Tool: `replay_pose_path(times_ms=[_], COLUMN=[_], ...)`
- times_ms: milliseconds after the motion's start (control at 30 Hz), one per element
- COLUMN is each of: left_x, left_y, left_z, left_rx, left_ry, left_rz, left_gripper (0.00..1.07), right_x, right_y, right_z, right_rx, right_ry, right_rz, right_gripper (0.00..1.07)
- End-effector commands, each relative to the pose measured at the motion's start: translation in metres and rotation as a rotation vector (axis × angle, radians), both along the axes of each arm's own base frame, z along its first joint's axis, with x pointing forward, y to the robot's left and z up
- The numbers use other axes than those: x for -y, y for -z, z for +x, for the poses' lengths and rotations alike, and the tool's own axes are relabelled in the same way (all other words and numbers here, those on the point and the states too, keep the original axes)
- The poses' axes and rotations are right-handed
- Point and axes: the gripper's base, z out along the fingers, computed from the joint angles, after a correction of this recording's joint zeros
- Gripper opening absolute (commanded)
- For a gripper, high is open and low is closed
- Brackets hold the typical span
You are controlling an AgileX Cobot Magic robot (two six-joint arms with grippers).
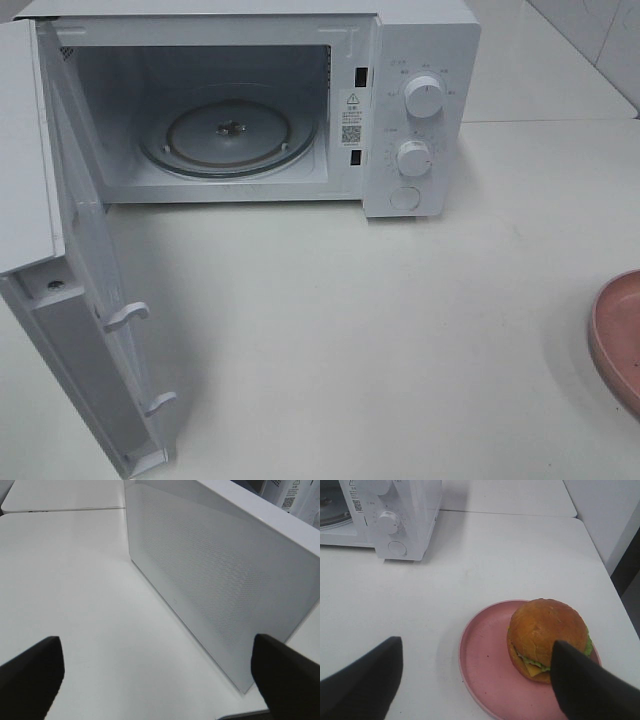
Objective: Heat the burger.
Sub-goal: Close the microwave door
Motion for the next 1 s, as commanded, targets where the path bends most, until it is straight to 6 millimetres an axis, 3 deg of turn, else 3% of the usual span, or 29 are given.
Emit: replay_pose_path(times_ms=[33,200,367,433,467,500,533,567,600,633,700,833,1000], left_x=[0.001,-0.001,-0.003,-0.006,-0.006,-0.010,-0.012,-0.012,-0.015,-0.017,-0.018,-0.018,-0.021], left_y=[-0.006,-0.024,-0.026,-0.026,-0.026,-0.026,-0.027,-0.027,-0.028,-0.031,-0.033,-0.033,-0.008], left_z=[-0.002,0.005,0.018,0.026,0.026,0.033,0.036,0.036,0.041,0.046,0.049,0.061,0.083], left_rx=[0.062,0.121,0.087,0.049,0.049,0.039,0.035,0.035,0.039,0.063,0.080,0.131,0.177], left_ry=[-0.004,-0.030,-0.044,-0.058,-0.058,-0.082,-0.094,-0.094,-0.115,-0.133,-0.139,-0.149,-0.182], left_rz=[-0.021,-0.041,-0.038,-0.021,-0.021,0.013,0.031,0.031,0.061,0.065,0.057,0.010,-0.037], left_gripper=[0.92,0.79,0.67,0.53,0.53,0.38,0.31,0.31,0.14,0.05,0.00,0.00,0.00], right_x=[0.000,0.000,0.000,0.000,0.000,0.000,0.000,0.000,0.000,0.000,0.000,0.000,0.000], right_y=[0.000,0.000,0.000,0.000,0.000,0.000,0.000,0.000,0.000,0.000,0.000,0.000,0.000], right_z=[-0.003,-0.003,-0.003,-0.003,-0.003,-0.003,-0.003,-0.003,-0.003,-0.003,-0.003,-0.003,-0.003], right_rx=[0.036,0.036,0.036,0.036,0.036,0.036,0.036,0.036,0.036,0.036,0.036,0.036,0.036], right_ry=[-0.002,-0.002,-0.002,-0.002,-0.002,-0.002,-0.002,-0.002,-0.002,-0.002,-0.002,-0.002,-0.002], right_rz=[-0.004,-0.004,-0.004,-0.004,-0.004,-0.004,-0.004,-0.004,-0.004,-0.004,-0.004,-0.004,-0.003], right_gripper=[0.76,0.76,0.76,0.76,0.76,0.76,0.76,0.76,0.76,0.76,0.76,0.76,0.76])
